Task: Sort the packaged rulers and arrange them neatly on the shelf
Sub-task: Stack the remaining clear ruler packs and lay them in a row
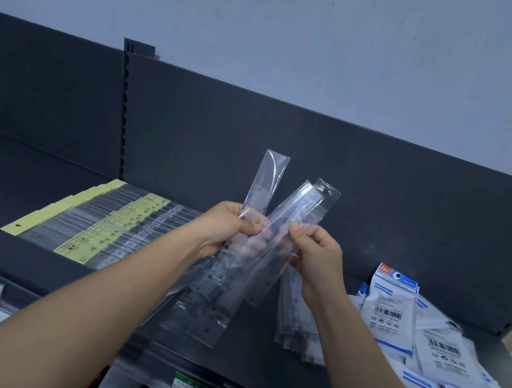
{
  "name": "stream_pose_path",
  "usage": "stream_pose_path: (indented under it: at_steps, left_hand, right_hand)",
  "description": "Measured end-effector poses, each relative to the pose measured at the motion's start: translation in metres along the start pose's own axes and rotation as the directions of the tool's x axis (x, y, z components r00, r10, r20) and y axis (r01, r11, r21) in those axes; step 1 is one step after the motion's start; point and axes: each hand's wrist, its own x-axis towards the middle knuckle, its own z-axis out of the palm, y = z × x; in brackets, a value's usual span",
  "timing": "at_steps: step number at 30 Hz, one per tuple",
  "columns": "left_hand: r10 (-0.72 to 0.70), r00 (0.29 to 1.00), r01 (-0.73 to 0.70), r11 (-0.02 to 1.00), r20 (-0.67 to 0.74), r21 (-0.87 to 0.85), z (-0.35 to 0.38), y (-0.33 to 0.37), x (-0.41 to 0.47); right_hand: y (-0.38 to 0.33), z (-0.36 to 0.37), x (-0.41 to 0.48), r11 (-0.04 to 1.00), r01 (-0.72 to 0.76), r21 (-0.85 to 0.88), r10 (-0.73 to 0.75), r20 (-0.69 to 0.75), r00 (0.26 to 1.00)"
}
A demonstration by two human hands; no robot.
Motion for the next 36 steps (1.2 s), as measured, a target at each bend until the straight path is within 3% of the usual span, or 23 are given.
stream_pose_path:
  at_steps: [8,12,17,22,25,28,36]
  left_hand:
    - [-0.054,0.998,0.054,0.998,0.030,0.012,-0.003,0.001,-0.006]
    - [-0.045,0.999,0.046,0.998,0.029,-0.048,-0.004,0.000,-0.008]
    - [-0.032,0.998,0.036,0.995,0.051,-0.090,-0.007,0.000,-0.012]
    - [-0.040,0.987,0.061,0.989,0.156,-0.134,-0.009,0.003,-0.016]
    - [-0.080,0.991,0.097,0.980,0.106,-0.173,-0.008,0.005,-0.014]
    - [-0.032,0.999,0.033,0.994,0.009,-0.109,-0.006,0.001,-0.012]
    - [0.175,0.985,-0.174,0.976,0.003,-0.128,-0.012,-0.011,-0.008]
  right_hand:
    - [0.000,0.003,-0.001,0.999,0.043,-0.022,-0.044,-0.046,0.998]
    - [0.000,0.001,0.001,0.998,0.066,-0.023,-0.068,-0.147,0.987]
    - [-0.008,0.004,0.001,0.990,-0.018,0.143,0.043,-0.176,0.983]
    - [-0.008,0.004,-0.001,0.976,-0.101,0.193,0.137,-0.180,0.974]
    - [-0.007,0.004,-0.001,0.975,-0.121,0.185,0.155,-0.184,0.971]
    - [-0.006,0.006,-0.001,0.973,-0.125,0.194,0.160,-0.178,0.971]
    - [-0.010,0.008,-0.003,0.963,-0.079,0.259,0.123,-0.156,0.980]
